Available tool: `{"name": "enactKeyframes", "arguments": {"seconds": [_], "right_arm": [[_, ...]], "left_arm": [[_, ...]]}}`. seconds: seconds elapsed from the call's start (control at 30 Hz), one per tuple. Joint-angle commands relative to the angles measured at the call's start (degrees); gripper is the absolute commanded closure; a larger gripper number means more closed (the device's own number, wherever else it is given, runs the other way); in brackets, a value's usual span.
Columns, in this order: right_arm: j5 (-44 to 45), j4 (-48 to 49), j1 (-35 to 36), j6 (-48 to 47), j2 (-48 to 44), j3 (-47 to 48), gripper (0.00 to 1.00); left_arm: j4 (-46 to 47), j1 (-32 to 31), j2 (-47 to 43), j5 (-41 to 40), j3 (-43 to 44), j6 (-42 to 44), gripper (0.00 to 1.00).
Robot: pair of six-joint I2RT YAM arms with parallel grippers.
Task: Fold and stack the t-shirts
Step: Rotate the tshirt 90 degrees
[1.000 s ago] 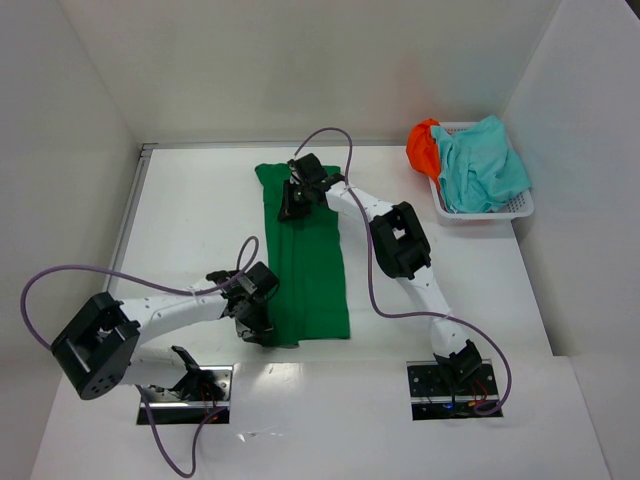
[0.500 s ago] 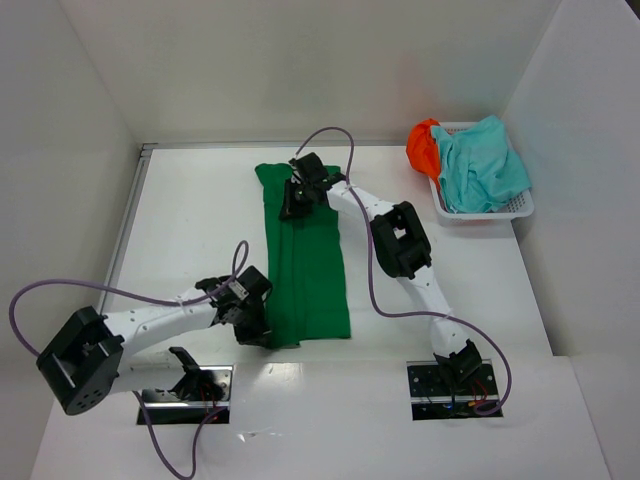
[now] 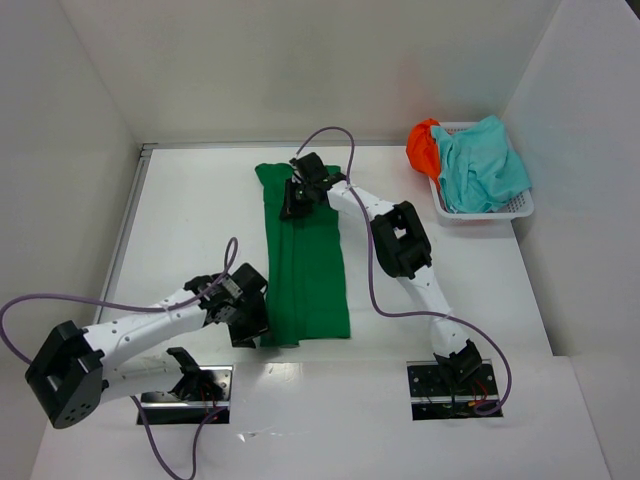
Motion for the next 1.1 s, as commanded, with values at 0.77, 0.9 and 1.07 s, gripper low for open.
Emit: {"name": "enactKeyframes", "arguments": {"seconds": [0.77,0.9,1.07], "right_arm": [[6.59,6.61,-2.89,-0.91,-20.03,-21.98,0.57],[6.06,6.61,-2.89,-0.39,-16.87,-21.37,0.62],[5.54,5.73,-2.89,-0.38,-13.52,-19.34,0.66]], "left_arm": [[8.34,-1.13,14.58,-4.32,13.43,13.76,0.62],[9.75,-1.14,17.91,-3.09,14.49,15.51,0.61],[11.59,-2.46,23.45,-2.04,15.02,16.84,0.62]]}}
